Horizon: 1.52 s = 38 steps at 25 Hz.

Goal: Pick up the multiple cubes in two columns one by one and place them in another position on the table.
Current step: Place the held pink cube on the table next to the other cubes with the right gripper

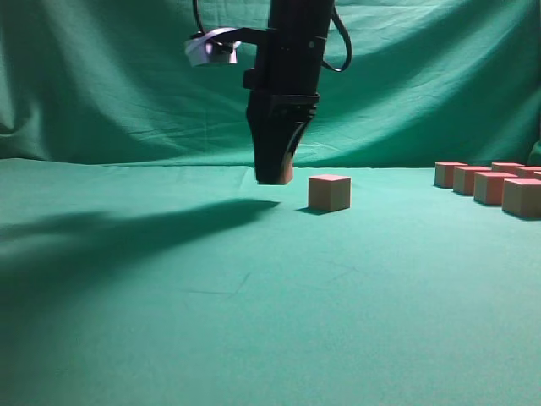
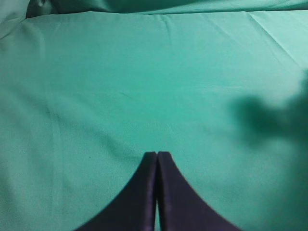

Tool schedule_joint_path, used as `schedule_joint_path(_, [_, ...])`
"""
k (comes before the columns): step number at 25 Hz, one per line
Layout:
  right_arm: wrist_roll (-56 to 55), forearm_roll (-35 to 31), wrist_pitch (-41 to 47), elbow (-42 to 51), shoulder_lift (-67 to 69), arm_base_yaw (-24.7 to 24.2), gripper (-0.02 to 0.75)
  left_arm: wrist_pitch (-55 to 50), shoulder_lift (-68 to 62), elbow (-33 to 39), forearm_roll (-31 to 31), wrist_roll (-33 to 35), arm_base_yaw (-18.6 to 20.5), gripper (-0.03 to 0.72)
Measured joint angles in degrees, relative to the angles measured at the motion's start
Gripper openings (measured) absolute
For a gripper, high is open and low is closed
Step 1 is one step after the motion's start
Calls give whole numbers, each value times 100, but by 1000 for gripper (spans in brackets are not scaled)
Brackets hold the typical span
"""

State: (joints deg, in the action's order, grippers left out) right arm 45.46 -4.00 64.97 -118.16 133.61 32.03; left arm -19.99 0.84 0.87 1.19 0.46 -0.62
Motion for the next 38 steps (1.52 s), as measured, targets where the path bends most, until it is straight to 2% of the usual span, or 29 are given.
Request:
schedule_joint_path(6, [99, -40, -4, 0, 9, -67, 266, 0, 0, 0, 0, 0, 0, 0])
schedule_joint_path(16, [181, -686, 62, 0, 22, -67, 266, 0, 0, 0, 0, 0, 0, 0])
schedule_joint_path(38, [800, -496, 207, 0, 88, -71, 266, 0, 0, 0, 0, 0, 0, 0])
